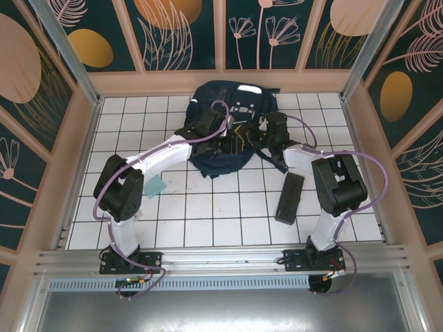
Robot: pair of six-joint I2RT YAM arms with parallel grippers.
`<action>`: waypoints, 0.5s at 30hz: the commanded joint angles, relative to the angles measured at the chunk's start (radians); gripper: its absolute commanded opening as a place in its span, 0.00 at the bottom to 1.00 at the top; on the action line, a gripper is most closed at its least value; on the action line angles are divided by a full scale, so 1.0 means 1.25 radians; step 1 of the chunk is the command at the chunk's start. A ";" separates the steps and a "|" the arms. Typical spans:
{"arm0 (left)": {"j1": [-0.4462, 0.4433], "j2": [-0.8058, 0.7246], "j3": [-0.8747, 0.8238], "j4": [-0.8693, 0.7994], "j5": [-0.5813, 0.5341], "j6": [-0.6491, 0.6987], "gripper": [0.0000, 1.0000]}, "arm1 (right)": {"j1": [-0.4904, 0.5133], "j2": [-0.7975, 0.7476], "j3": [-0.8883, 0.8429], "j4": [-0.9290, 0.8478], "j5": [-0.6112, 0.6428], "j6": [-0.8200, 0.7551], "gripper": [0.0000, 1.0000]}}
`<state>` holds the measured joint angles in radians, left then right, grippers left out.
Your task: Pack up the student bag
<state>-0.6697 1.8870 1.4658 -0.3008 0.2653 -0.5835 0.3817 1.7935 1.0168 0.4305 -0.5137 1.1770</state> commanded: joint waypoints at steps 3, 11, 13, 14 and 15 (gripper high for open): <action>-0.004 0.022 0.034 -0.106 -0.136 -0.022 0.46 | 0.011 0.015 0.045 0.043 -0.004 0.010 0.00; -0.004 0.087 0.065 -0.077 -0.168 -0.032 0.47 | 0.023 0.007 0.042 0.065 -0.016 0.031 0.00; -0.004 0.101 0.074 -0.065 -0.167 -0.038 0.47 | 0.028 0.006 0.040 0.071 -0.018 0.034 0.00; -0.003 0.105 0.078 -0.060 -0.166 -0.039 0.49 | 0.031 0.006 0.039 0.069 -0.016 0.034 0.00; -0.004 0.107 0.083 -0.055 -0.169 -0.041 0.52 | 0.032 0.007 0.039 0.071 -0.017 0.036 0.00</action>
<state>-0.6762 1.9911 1.5337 -0.3965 0.0765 -0.6178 0.3916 1.7992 1.0260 0.4213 -0.5018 1.2114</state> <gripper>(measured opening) 0.512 0.104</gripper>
